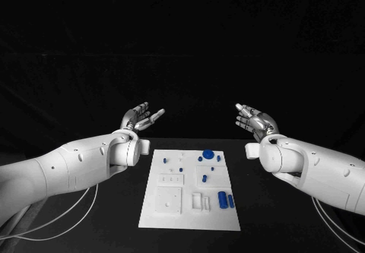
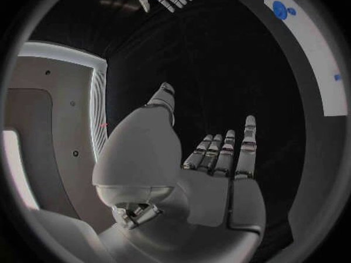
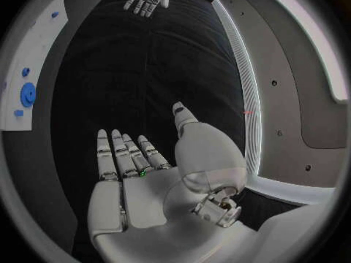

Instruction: Assemble the parts on the task board

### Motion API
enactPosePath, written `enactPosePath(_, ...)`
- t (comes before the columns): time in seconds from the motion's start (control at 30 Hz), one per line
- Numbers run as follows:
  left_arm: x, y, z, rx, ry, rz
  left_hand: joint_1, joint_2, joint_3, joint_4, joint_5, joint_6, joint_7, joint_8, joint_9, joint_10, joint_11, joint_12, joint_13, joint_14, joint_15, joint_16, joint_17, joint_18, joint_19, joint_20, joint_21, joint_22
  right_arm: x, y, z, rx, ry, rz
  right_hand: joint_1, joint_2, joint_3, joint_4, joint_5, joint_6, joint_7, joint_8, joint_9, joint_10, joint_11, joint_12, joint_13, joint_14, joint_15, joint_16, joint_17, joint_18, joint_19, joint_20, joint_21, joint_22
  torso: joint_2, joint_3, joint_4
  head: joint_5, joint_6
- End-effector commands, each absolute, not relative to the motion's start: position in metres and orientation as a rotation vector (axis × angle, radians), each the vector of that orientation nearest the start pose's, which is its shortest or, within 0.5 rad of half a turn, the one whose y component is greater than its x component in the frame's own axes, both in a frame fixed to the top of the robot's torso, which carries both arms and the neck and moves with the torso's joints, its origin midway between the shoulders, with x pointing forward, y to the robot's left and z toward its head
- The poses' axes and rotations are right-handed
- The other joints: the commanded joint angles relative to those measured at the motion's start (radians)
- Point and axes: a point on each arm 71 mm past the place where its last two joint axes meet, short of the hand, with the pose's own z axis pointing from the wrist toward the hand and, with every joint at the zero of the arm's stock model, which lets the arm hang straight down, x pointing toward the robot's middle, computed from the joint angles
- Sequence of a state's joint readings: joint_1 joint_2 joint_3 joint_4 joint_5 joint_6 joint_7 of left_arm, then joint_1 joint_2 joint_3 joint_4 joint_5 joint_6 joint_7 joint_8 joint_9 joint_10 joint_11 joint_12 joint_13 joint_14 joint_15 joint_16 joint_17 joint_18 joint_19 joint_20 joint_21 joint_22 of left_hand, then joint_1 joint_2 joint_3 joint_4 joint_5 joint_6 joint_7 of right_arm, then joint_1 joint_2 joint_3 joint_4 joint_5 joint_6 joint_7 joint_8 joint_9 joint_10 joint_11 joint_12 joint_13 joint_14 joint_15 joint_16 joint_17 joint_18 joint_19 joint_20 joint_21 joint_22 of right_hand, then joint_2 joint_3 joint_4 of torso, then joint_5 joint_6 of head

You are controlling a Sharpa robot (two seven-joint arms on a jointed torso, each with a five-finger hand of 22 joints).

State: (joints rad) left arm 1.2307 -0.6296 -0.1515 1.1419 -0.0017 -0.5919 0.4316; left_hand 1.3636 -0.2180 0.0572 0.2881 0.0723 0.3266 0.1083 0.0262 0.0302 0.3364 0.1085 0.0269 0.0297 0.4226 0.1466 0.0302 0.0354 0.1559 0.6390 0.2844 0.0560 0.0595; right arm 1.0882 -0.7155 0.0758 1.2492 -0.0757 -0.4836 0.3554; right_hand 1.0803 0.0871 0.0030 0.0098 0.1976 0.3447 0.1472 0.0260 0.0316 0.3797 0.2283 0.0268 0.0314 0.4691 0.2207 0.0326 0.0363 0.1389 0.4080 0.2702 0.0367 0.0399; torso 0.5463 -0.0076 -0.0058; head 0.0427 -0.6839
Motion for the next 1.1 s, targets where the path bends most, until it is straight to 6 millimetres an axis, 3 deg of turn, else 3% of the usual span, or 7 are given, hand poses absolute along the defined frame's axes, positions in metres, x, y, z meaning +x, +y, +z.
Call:
enactPosePath(0.03, 0.560, 0.234, -0.212, -1.087, 1.340, -1.150, 0.021, -0.003, 0.000, 0.007, 0.003, 0.009, 0.002, 0.005, 0.002, 0.011, 0.002, 0.004, 0.001, 0.007, 0.000, 0.006, 0.001, 0.017, 0.011, 0.004, 0.005, 0.001, 0.539, -0.239, -0.220, 1.147, 1.486, 1.341, 0.060, -0.004, 0.002, -0.020, 0.003, 0.019, 0.062, 0.008, 0.002, 0.021, 0.006, 0.006, 0.002, 0.024, 0.005, 0.006, 0.003, 0.017, 0.019, 0.005, 0.008, 0.003, 0.000, -0.0002, 0.0000, 0.000, -0.001)
enactPosePath(0.37, 0.571, 0.240, -0.206, -1.068, 1.350, -1.138, 0.025, 0.040, 0.026, -0.002, 0.001, 0.054, 0.030, 0.008, 0.004, 0.084, 0.028, 0.008, 0.005, 0.114, 0.005, 0.012, 0.007, 0.029, 0.087, 0.003, 0.015, 0.008, 0.554, -0.254, -0.218, 1.121, 1.585, 1.344, 0.178, -0.020, 0.034, -0.147, 0.025, 0.114, 0.063, 0.012, 0.006, 0.141, 0.007, 0.012, 0.008, 0.146, 0.007, 0.011, 0.008, 0.003, 0.081, -0.014, 0.015, 0.007, 0.000, -0.0002, 0.0000, 0.000, -0.001)
enactPosePath(0.47, 0.567, 0.243, -0.203, -1.058, 1.364, -1.171, 0.014, 0.113, 0.032, -0.102, 0.029, 0.207, 0.057, 0.016, 0.012, 0.251, 0.057, 0.012, 0.014, 0.277, 0.031, 0.018, 0.013, 0.035, 0.165, -0.013, 0.035, 0.015, 0.559, -0.260, -0.218, 0.969, 1.582, 1.215, 0.197, -0.026, 0.058, -0.190, 0.036, 0.195, 0.055, 0.017, 0.011, 0.236, -0.002, 0.016, 0.012, 0.248, 0.004, 0.016, 0.012, -0.005, 0.156, -0.029, 0.024, 0.012, 0.003, -0.0025, 0.0009, 0.009, -0.010)
enactPosePath(0.6, 0.565, 0.245, -0.200, -1.046, 1.363, -1.181, 0.003, 0.193, 0.001, -0.245, 0.102, 0.419, 0.065, 0.026, 0.022, 0.518, 0.064, 0.020, 0.024, 0.554, 0.032, 0.039, 0.024, -0.028, 0.247, -0.090, 0.081, 0.023, 0.560, -0.259, -0.216, 0.796, 1.600, 1.092, 0.183, -0.041, 0.077, -0.232, 0.111, 0.369, 0.034, 0.024, 0.018, 0.497, -0.033, 0.030, 0.025, 0.512, -0.030, 0.025, 0.024, -0.016, 0.353, -0.063, 0.054, 0.023, 0.007, -0.0037, 0.0003, 0.009, -0.006)
enactPosePath(0.73, 0.563, 0.248, -0.195, -1.033, 1.364, -1.185, 0.007, 0.223, -0.003, -0.293, 0.148, 0.631, 0.054, 0.039, 0.037, 0.691, 0.048, 0.035, 0.028, 0.671, -0.003, 0.059, 0.035, -0.051, 0.319, -0.139, 0.126, 0.034, 0.560, -0.255, -0.213, 0.612, 1.608, 0.985, 0.157, -0.047, 0.115, -0.269, 0.129, 0.530, 0.017, 0.030, 0.025, 0.625, -0.061, 0.032, 0.026, 0.602, -0.063, 0.026, 0.026, -0.033, 0.480, -0.100, 0.071, 0.027, 0.017, -0.0071, 0.0029, 0.009, 0.000)
enactPosePath(0.87, 0.560, 0.250, -0.190, -1.015, 1.396, -1.196, 0.049, 0.255, 0.050, -0.338, 0.145, 0.671, 0.043, 0.040, 0.038, 0.753, 0.027, 0.037, 0.029, 0.726, -0.028, 0.050, 0.036, -0.067, 0.347, -0.173, 0.151, 0.041, 0.560, -0.248, -0.210, 0.431, 1.612, 0.903, 0.136, -0.049, 0.159, -0.291, 0.130, 0.627, 0.008, 0.035, 0.029, 0.686, -0.083, 0.032, 0.026, 0.678, -0.093, 0.030, 0.028, -0.036, 0.549, -0.129, 0.082, 0.028, 0.031, -0.0098, 0.0079, 0.006, 0.011)
enactPosePath(1.1, 0.552, 0.247, -0.179, -0.971, 1.447, -1.234, -0.014, 0.209, 0.186, -0.376, 0.123, 0.683, 0.041, 0.037, 0.037, 0.773, 0.021, 0.033, 0.028, 0.776, -0.044, 0.037, 0.038, -0.087, 0.339, -0.200, 0.224, 0.076, 0.559, -0.231, -0.203, 0.113, 1.659, 0.784, 0.128, -0.081, 0.231, -0.293, 0.110, 0.699, -0.006, 0.037, 0.031, 0.734, -0.111, 0.031, 0.026, 0.884, -0.162, 0.034, 0.035, -0.029, 0.726, -0.203, 0.135, 0.032, 0.059, -0.0152, 0.0229, -0.004, 0.025)
